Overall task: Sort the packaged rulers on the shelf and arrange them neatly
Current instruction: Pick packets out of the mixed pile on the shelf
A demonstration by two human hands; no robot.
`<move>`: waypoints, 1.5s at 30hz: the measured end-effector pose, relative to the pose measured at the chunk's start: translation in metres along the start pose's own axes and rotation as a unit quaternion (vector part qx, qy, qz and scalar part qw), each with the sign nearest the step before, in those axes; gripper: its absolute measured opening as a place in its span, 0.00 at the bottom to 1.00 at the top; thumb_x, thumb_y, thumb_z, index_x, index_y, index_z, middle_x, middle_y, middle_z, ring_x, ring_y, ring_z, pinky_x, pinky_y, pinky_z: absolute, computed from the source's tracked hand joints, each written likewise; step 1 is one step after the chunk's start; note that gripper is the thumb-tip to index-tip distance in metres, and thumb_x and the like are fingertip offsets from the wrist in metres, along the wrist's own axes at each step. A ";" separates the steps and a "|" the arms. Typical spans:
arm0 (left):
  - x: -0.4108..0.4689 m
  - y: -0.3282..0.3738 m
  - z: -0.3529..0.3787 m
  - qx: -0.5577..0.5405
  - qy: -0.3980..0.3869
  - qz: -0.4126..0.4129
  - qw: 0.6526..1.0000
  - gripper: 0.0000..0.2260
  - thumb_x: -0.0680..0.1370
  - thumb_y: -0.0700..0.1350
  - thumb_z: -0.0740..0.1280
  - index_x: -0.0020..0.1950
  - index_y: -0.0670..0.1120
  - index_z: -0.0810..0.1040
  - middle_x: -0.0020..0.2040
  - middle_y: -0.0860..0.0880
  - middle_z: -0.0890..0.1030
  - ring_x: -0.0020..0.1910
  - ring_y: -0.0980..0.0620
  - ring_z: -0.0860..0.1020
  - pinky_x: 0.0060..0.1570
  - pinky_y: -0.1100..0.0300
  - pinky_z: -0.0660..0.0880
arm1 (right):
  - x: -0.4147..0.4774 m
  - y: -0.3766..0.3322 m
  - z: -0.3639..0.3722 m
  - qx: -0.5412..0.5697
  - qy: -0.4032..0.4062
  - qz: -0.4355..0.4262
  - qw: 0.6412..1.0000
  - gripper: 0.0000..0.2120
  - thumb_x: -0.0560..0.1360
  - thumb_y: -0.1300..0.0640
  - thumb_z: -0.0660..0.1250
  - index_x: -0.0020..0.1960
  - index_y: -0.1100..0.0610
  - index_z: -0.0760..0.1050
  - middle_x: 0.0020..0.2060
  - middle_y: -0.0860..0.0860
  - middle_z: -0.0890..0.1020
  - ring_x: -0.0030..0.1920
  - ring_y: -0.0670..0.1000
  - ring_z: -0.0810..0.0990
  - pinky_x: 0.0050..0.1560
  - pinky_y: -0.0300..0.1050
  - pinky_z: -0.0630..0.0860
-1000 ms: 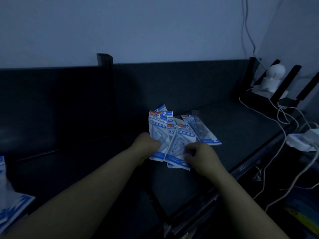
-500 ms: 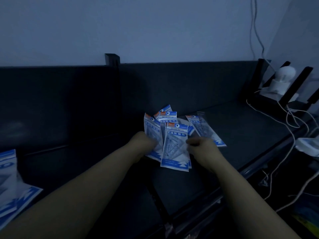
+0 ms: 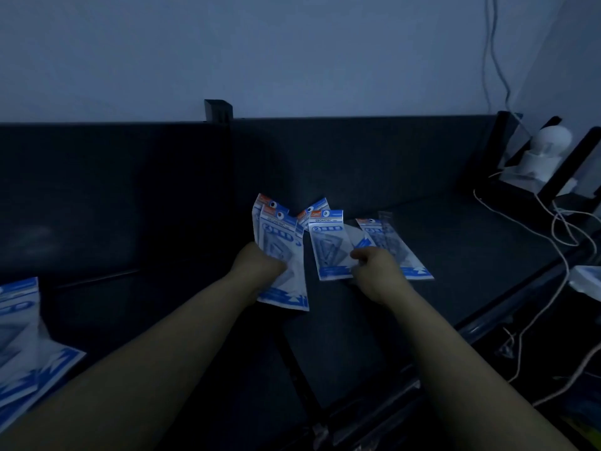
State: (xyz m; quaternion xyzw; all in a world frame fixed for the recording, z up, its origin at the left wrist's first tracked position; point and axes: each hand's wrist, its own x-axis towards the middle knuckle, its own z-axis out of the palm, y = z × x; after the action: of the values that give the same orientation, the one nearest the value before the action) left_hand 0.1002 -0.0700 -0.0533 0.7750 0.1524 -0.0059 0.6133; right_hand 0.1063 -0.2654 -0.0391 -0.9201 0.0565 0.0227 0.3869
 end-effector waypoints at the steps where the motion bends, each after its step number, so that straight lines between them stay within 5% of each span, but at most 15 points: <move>1: 0.000 0.001 -0.001 -0.012 -0.007 -0.008 1.000 0.09 0.74 0.33 0.68 0.53 0.41 0.76 0.48 0.44 0.79 0.46 0.47 0.78 0.44 0.58 0.75 | 0.005 -0.001 0.001 -0.010 -0.003 -0.002 1.000 0.20 0.77 0.64 0.61 0.69 0.55 0.70 0.66 0.55 0.73 0.62 0.55 0.74 0.59 0.44 0.72; 5: -0.001 0.005 0.008 -0.056 -0.037 -0.030 0.997 0.09 0.74 0.32 0.68 0.53 0.41 0.76 0.43 0.46 0.78 0.42 0.49 0.77 0.42 0.57 0.77 | 0.019 -0.009 0.008 0.002 -0.025 0.003 1.000 0.18 0.76 0.62 0.62 0.64 0.53 0.74 0.61 0.55 0.76 0.55 0.55 0.78 0.53 0.44 0.75; 9: 0.004 0.008 0.014 -0.071 -0.040 -0.040 0.996 0.10 0.75 0.33 0.67 0.55 0.40 0.76 0.49 0.42 0.79 0.46 0.45 0.78 0.47 0.54 0.76 | 0.025 -0.013 0.016 0.055 -0.034 0.004 0.998 0.19 0.75 0.64 0.63 0.65 0.57 0.73 0.59 0.55 0.78 0.55 0.56 0.78 0.50 0.42 0.74; 13: 0.004 0.010 0.014 -0.067 -0.063 -0.050 0.995 0.09 0.75 0.33 0.67 0.55 0.41 0.76 0.48 0.41 0.79 0.50 0.42 0.79 0.50 0.50 0.78 | 0.021 -0.018 0.021 0.096 -0.052 -0.011 0.994 0.12 0.76 0.61 0.65 0.60 0.58 0.74 0.51 0.54 0.79 0.43 0.49 0.77 0.33 0.35 0.69; 18: -0.007 0.011 0.007 -0.087 -0.085 -0.026 0.992 0.07 0.77 0.35 0.66 0.45 0.46 0.77 0.43 0.46 0.80 0.40 0.50 0.78 0.38 0.60 0.76 | 0.014 -0.022 0.022 0.133 -0.024 -0.052 0.989 0.12 0.77 0.55 0.66 0.56 0.62 0.74 0.41 0.51 0.77 0.35 0.44 0.74 0.29 0.34 0.70; 22: -0.024 0.012 -0.012 -0.089 -0.083 0.006 0.993 0.07 0.78 0.38 0.66 0.55 0.43 0.77 0.46 0.47 0.81 0.42 0.52 0.79 0.39 0.61 0.77 | 0.006 -0.032 0.025 0.148 -0.015 -0.091 0.985 0.11 0.74 0.57 0.70 0.51 0.61 0.73 0.40 0.52 0.78 0.35 0.45 0.74 0.31 0.34 0.71; 28: -0.059 0.009 -0.065 -0.084 -0.015 0.032 0.996 0.10 0.79 0.40 0.65 0.60 0.41 0.77 0.53 0.43 0.82 0.46 0.49 0.80 0.43 0.59 0.78 | -0.018 -0.071 0.046 0.166 -0.078 -0.164 0.969 0.09 0.72 0.57 0.73 0.47 0.58 0.75 0.36 0.50 0.78 0.33 0.45 0.75 0.29 0.33 0.71; 35: -0.112 -0.008 -0.151 -0.091 0.120 0.016 0.988 0.07 0.80 0.40 0.62 0.45 0.41 0.77 0.38 0.45 0.83 0.35 0.51 0.81 0.36 0.59 0.78 | -0.070 -0.128 0.096 0.223 -0.172 -0.201 0.938 0.08 0.70 0.58 0.74 0.43 0.57 0.75 0.42 0.59 0.82 0.40 0.54 0.80 0.42 0.53 0.78; 37: -0.125 -0.015 -0.175 -0.071 0.162 0.012 0.984 0.06 0.80 0.40 0.62 0.50 0.40 0.77 0.46 0.39 0.83 0.42 0.45 0.81 0.44 0.52 0.78 | -0.086 -0.144 0.112 0.226 -0.189 -0.211 0.932 0.08 0.70 0.59 0.74 0.44 0.58 0.75 0.43 0.59 0.81 0.40 0.54 0.79 0.42 0.51 0.77; 40: -0.149 -0.028 -0.218 -0.044 0.211 0.021 0.976 0.03 0.78 0.42 0.65 0.51 0.45 0.77 0.49 0.43 0.83 0.44 0.47 0.81 0.44 0.54 0.78 | -0.113 -0.169 0.141 0.222 -0.213 -0.224 0.925 0.08 0.71 0.59 0.73 0.45 0.60 0.75 0.43 0.58 0.80 0.38 0.51 0.77 0.38 0.45 0.74; 45: -0.181 -0.056 -0.288 0.042 0.272 0.010 0.961 0.14 0.74 0.47 0.72 0.57 0.45 0.76 0.50 0.48 0.82 0.47 0.49 0.81 0.46 0.54 0.79 | -0.155 -0.207 0.191 0.200 -0.251 -0.228 0.919 0.08 0.73 0.59 0.72 0.46 0.58 0.73 0.40 0.53 0.78 0.35 0.47 0.76 0.34 0.39 0.73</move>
State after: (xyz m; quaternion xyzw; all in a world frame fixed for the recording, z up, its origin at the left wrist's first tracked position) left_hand -0.1367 0.1741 0.0005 0.7740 0.3056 0.2046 0.5154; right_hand -0.0222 0.0279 -0.0124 -0.7757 -0.2502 0.1523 0.5590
